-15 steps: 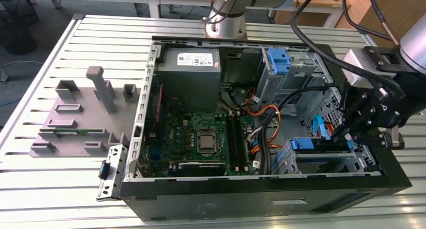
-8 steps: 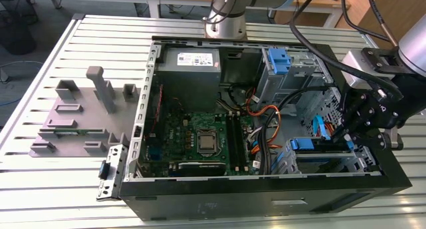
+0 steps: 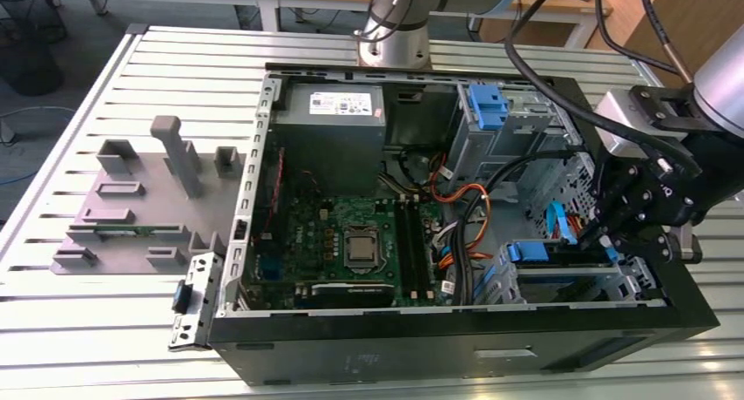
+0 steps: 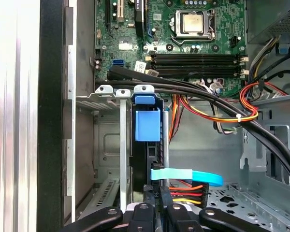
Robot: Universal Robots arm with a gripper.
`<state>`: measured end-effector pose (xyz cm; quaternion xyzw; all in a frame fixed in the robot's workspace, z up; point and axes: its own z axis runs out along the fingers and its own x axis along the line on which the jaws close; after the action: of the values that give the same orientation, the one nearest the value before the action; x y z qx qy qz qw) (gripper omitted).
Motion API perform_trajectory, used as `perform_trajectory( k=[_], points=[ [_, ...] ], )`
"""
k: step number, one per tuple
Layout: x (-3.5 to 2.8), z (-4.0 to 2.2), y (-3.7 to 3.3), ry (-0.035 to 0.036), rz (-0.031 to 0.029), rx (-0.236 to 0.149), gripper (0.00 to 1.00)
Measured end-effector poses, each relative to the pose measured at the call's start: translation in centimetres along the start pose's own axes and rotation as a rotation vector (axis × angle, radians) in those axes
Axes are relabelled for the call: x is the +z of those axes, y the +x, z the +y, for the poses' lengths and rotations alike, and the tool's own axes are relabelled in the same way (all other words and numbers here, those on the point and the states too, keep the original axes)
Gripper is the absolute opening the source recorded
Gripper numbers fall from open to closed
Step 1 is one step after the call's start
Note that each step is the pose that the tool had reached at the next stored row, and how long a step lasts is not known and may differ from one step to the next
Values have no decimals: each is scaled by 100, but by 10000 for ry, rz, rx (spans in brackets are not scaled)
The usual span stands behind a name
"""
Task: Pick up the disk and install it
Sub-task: 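Insert the second disk wire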
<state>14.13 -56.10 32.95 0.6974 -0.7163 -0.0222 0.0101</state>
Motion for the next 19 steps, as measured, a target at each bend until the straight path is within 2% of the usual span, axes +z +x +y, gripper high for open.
perform_trajectory(
  k=[3,11,12,13,14,17,19],
  points=[
    [10,-1,0,1,11,1,16],
    [20,-1,0,0,-5,-1,17],
    [20,-1,0,-1,-4,0,23],
    [19,-1,0,0,-3,0,23],
    [18,-1,0,0,1,0,30],
    [15,-1,0,0,4,0,30],
    [-16,1,-1,0,4,0,30]
  ],
)
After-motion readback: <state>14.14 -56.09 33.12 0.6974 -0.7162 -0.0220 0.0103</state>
